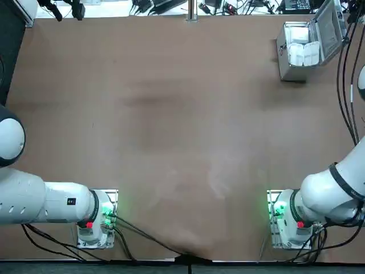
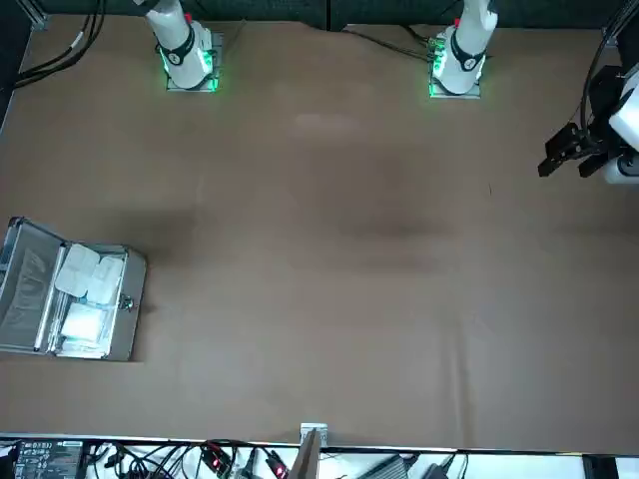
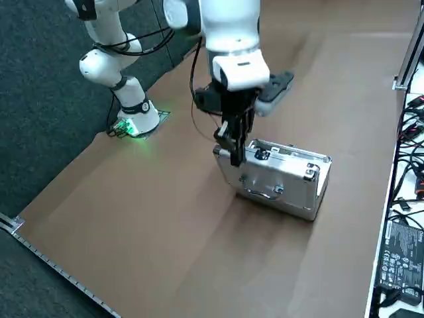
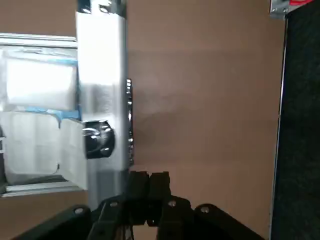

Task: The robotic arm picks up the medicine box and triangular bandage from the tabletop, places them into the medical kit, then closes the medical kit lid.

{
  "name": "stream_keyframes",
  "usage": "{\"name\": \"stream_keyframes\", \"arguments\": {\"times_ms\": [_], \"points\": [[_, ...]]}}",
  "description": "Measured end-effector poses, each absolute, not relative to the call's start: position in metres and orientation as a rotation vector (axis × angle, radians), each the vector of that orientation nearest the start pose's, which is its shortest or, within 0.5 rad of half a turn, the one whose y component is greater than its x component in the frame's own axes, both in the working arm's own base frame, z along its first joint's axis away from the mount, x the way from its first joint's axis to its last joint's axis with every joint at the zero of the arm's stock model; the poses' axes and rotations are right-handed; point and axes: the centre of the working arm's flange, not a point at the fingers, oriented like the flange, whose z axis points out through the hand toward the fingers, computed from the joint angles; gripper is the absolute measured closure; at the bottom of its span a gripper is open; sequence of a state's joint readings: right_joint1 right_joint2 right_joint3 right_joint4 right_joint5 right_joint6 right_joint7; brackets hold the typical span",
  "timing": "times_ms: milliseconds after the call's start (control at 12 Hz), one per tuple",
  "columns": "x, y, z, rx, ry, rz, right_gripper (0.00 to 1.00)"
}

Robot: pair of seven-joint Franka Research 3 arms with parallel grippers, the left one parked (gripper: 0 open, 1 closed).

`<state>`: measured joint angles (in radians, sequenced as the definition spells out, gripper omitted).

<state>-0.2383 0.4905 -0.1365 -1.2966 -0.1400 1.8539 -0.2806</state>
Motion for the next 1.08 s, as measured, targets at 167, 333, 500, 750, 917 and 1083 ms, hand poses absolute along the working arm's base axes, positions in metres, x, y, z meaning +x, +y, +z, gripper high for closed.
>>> {"name": "stream_keyframes", "arguments": {"times_ms": [167, 333, 500, 750, 917, 1083], "points": [[0.665, -0.259, 0.46, -3.339, 0.074, -0.009, 0.99], [0.669, -0.256, 0.451, -3.313, 0.072, -0.017, 0.99], [0.676, -0.236, 0.451, -3.272, 0.048, -0.044, 0.99], [0.688, -0.194, 0.454, -3.244, -0.035, -0.064, 0.99], [0.693, -0.173, 0.455, -3.239, -0.081, -0.063, 0.99], [0.696, -0.157, 0.457, -3.236, -0.119, -0.068, 0.99]]}}
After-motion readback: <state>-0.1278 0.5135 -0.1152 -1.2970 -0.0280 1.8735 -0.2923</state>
